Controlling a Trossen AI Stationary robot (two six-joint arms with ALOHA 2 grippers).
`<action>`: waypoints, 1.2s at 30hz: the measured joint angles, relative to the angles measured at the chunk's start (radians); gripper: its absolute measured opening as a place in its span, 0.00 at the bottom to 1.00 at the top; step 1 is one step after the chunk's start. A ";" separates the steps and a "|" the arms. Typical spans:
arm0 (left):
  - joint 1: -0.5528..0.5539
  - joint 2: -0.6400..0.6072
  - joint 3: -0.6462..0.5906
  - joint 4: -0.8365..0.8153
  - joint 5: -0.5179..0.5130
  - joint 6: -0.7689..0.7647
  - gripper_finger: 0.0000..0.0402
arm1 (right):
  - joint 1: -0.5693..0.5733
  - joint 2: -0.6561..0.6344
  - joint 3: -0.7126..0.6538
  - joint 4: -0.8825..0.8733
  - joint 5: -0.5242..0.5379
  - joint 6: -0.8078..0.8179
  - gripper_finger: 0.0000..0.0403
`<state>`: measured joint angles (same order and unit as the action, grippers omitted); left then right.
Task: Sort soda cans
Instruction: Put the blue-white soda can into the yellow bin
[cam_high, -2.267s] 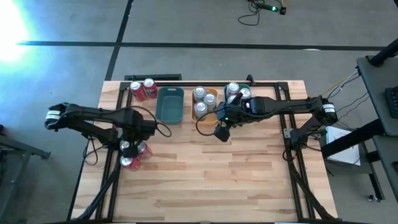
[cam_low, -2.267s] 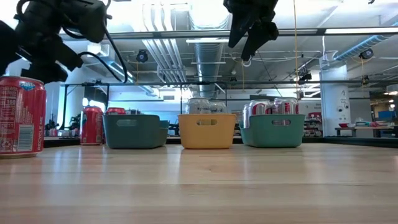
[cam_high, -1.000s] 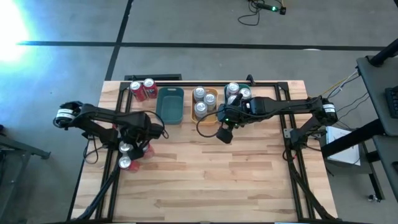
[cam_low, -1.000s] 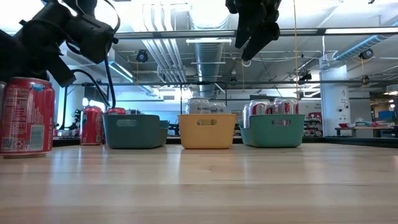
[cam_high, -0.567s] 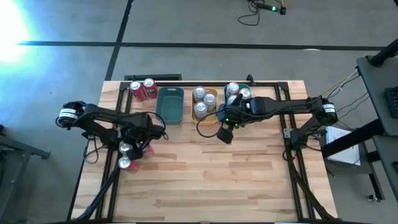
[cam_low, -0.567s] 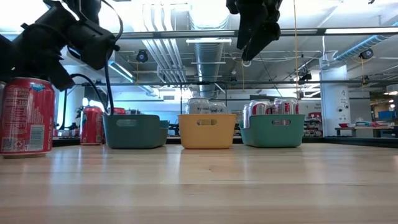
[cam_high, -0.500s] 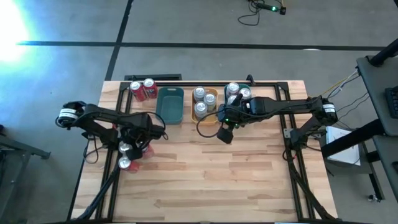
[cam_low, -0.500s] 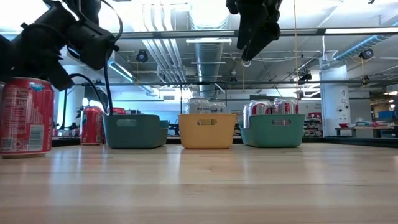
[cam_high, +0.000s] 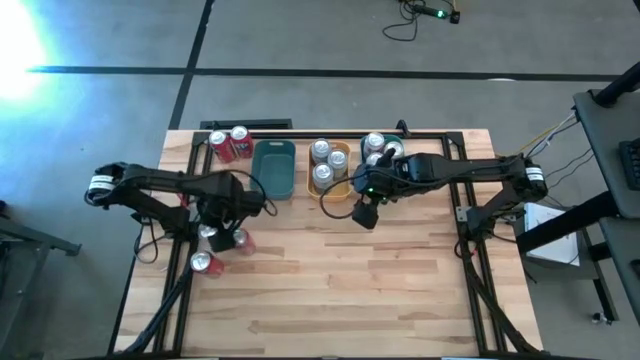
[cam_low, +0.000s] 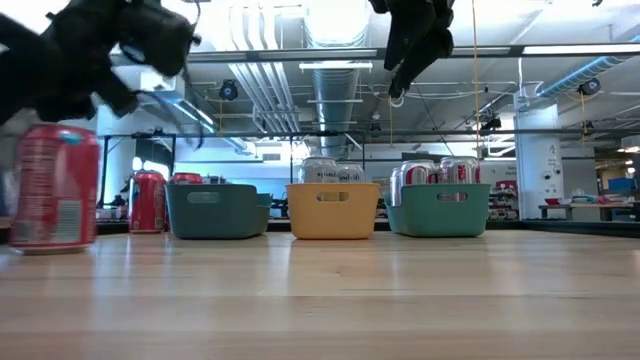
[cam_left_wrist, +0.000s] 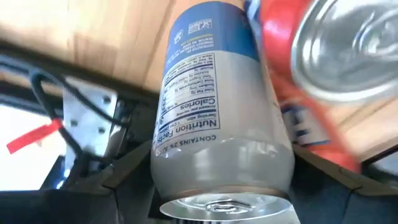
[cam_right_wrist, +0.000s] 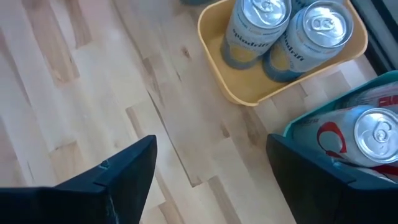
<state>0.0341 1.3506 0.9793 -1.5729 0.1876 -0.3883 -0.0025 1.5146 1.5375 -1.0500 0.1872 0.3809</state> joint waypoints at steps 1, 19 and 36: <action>0.005 0.000 0.020 0.003 0.002 -0.005 0.69 | 0.000 -0.001 0.000 0.000 0.005 -0.002 0.73; 0.057 0.052 0.291 0.002 -0.116 -0.040 0.69 | 0.000 -0.003 0.000 0.002 0.021 -0.024 0.65; 0.085 0.466 0.693 0.004 -0.231 0.102 0.69 | 0.003 -0.008 0.000 -0.112 0.024 0.023 0.63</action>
<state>0.1196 1.8164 1.6722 -1.5693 -0.0436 -0.2865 0.0006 1.5063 1.5375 -1.1620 0.2114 0.4043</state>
